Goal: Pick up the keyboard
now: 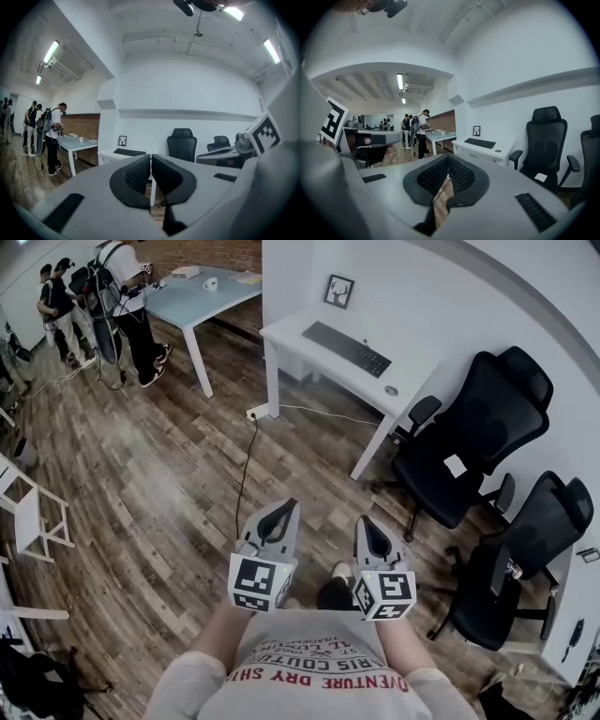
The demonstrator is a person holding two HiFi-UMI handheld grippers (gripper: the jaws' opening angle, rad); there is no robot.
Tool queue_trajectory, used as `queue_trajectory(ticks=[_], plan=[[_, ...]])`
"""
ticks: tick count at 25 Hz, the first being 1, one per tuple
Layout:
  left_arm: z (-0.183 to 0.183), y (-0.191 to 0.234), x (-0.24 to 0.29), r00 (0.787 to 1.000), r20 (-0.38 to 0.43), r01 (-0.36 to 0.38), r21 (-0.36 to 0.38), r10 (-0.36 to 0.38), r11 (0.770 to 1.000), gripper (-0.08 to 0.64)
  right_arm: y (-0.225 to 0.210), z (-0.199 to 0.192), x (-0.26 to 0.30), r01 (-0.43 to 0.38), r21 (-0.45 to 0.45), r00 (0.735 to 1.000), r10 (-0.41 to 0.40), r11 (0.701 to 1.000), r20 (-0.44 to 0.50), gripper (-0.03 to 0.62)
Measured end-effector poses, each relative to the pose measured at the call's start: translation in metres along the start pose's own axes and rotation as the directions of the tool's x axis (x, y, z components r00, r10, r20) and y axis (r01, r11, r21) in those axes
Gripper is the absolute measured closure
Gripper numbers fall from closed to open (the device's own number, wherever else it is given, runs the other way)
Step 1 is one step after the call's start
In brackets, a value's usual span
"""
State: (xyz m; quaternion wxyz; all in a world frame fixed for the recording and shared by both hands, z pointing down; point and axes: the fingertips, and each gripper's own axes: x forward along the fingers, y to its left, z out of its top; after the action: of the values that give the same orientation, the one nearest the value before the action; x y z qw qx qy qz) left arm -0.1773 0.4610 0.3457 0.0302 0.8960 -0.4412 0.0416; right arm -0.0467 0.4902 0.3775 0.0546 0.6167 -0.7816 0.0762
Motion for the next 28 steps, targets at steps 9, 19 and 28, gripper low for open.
queue_trajectory(ticks=[9,19,28], plan=[[-0.014,0.039,0.062,0.996,-0.054,-0.069,-0.046,0.067,0.997,0.529,-0.047,0.000,0.067,-0.001,0.028,0.999,0.002,1.000,-0.039,0.566],[0.018,0.080,0.190,0.992,-0.047,-0.121,-0.032,0.120,0.992,0.531,-0.123,0.040,0.185,-0.059,0.026,0.998,0.059,0.998,-0.020,0.566],[0.029,0.099,0.286,0.985,-0.057,-0.165,-0.040,0.162,0.986,0.531,-0.197,0.061,0.263,-0.083,0.037,0.996,0.083,0.996,-0.016,0.566]])
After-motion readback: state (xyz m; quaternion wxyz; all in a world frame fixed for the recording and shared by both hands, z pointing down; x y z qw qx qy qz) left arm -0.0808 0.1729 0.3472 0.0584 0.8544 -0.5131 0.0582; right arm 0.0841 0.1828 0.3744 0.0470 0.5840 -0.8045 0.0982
